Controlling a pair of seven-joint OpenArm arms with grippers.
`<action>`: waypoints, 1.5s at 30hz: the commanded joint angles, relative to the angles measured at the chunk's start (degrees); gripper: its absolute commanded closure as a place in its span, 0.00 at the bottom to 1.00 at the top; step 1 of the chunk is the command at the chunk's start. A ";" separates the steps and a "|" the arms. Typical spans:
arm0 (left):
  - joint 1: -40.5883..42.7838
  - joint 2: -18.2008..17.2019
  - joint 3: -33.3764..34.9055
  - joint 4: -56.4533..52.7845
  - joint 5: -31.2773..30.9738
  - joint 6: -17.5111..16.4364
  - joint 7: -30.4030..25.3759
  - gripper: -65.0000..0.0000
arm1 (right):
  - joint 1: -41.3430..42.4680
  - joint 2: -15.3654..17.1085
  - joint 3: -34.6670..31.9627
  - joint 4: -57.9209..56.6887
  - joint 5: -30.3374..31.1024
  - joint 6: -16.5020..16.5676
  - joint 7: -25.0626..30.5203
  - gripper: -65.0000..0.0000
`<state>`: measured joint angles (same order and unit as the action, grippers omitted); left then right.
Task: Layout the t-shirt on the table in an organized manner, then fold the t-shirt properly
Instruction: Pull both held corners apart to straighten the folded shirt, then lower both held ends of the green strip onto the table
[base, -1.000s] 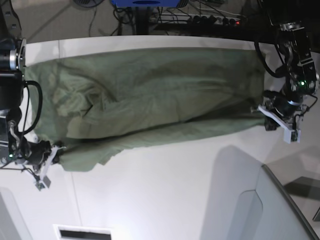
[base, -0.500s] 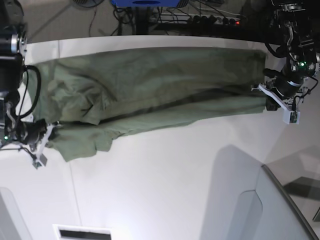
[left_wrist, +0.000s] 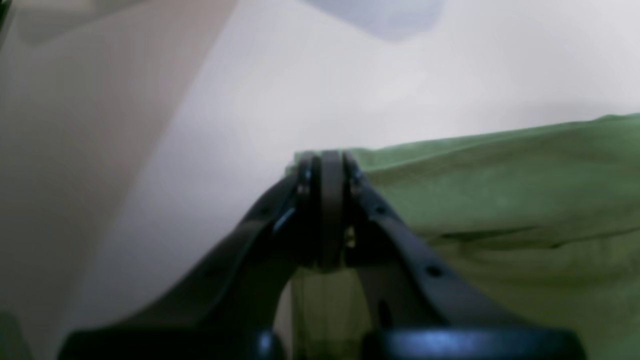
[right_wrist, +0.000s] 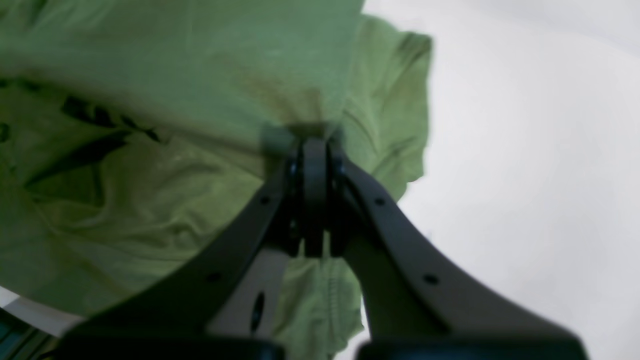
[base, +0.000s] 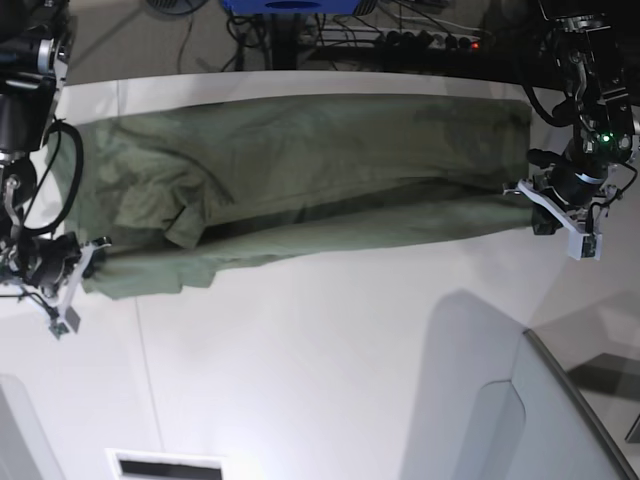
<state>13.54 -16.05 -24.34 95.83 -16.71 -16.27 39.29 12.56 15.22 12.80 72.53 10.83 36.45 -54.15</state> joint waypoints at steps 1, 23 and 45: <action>-0.84 -0.96 -0.41 0.83 -0.21 0.32 -1.18 1.00 | 0.32 0.38 0.26 2.41 0.55 -0.09 -0.14 1.00; 0.13 -0.78 0.03 -1.63 -0.21 0.32 -1.18 1.00 | -8.82 -2.87 5.71 7.07 0.55 -0.18 -2.25 1.00; 0.66 -0.69 0.12 -1.90 -0.21 0.32 -1.18 1.00 | -10.67 -2.70 5.71 4.35 0.38 -0.45 -1.54 1.00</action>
<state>14.46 -15.88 -23.90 93.19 -16.69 -16.27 39.27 0.95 11.53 18.28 76.09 10.92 36.03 -56.14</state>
